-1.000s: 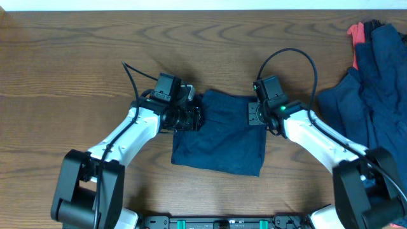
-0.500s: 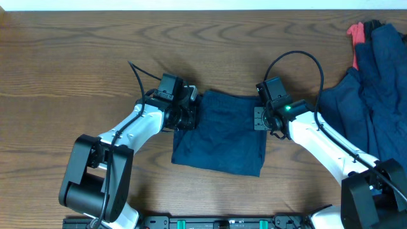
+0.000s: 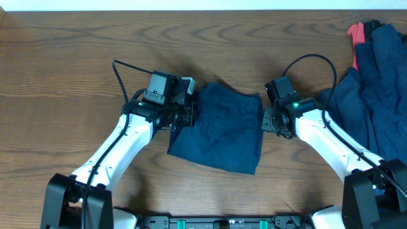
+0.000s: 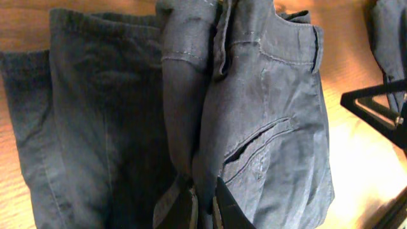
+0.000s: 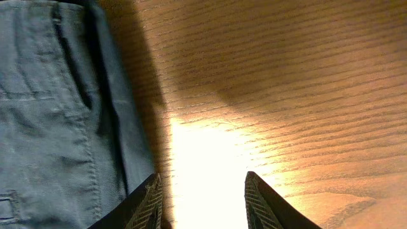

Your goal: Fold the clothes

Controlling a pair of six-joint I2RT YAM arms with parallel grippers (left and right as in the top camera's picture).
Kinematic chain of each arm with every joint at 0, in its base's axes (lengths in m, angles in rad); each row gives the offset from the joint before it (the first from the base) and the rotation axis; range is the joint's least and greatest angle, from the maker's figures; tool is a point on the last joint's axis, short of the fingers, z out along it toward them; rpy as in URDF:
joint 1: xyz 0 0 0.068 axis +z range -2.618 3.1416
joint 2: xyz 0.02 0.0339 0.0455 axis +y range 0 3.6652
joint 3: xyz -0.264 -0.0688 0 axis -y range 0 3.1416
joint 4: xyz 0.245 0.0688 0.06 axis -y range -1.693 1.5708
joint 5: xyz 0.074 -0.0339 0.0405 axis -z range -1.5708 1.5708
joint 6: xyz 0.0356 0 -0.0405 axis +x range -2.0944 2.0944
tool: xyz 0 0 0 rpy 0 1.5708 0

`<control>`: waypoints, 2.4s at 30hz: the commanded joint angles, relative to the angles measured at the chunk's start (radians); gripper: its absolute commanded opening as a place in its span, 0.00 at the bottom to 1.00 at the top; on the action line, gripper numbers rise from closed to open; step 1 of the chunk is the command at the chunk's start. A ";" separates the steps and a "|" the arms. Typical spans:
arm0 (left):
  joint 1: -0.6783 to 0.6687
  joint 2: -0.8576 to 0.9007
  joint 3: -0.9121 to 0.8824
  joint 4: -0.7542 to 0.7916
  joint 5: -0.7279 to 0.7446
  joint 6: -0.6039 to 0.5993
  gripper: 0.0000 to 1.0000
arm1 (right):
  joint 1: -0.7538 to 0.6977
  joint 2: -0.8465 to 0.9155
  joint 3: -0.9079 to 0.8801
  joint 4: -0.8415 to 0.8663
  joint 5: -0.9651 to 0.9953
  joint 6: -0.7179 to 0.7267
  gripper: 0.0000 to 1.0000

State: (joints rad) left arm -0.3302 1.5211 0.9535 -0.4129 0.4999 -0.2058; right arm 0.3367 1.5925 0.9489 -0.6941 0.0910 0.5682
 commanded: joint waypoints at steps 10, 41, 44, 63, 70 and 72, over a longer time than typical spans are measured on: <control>0.004 -0.006 0.000 -0.031 -0.117 -0.121 0.06 | -0.002 0.050 0.003 0.012 -0.061 0.024 0.40; 0.004 -0.006 0.000 -0.043 -0.128 -0.122 0.06 | 0.007 0.029 0.017 0.047 -0.152 -0.119 0.41; 0.004 -0.006 0.000 -0.043 -0.128 -0.122 0.06 | 0.015 0.029 0.017 0.048 -0.151 -0.121 0.41; 0.004 -0.006 0.000 -0.050 -0.128 -0.122 0.06 | 0.055 0.122 0.006 0.101 -0.136 -0.163 0.41; 0.004 -0.006 0.000 -0.050 -0.128 -0.122 0.06 | 0.110 0.193 0.006 0.135 0.069 -0.167 0.42; 0.004 -0.006 0.000 -0.050 -0.128 -0.122 0.06 | 0.122 0.195 0.006 0.151 0.090 -0.185 0.43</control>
State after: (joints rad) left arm -0.3294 1.5204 0.9535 -0.4618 0.3847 -0.3180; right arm 0.4370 1.7607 0.9520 -0.5552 0.0811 0.4137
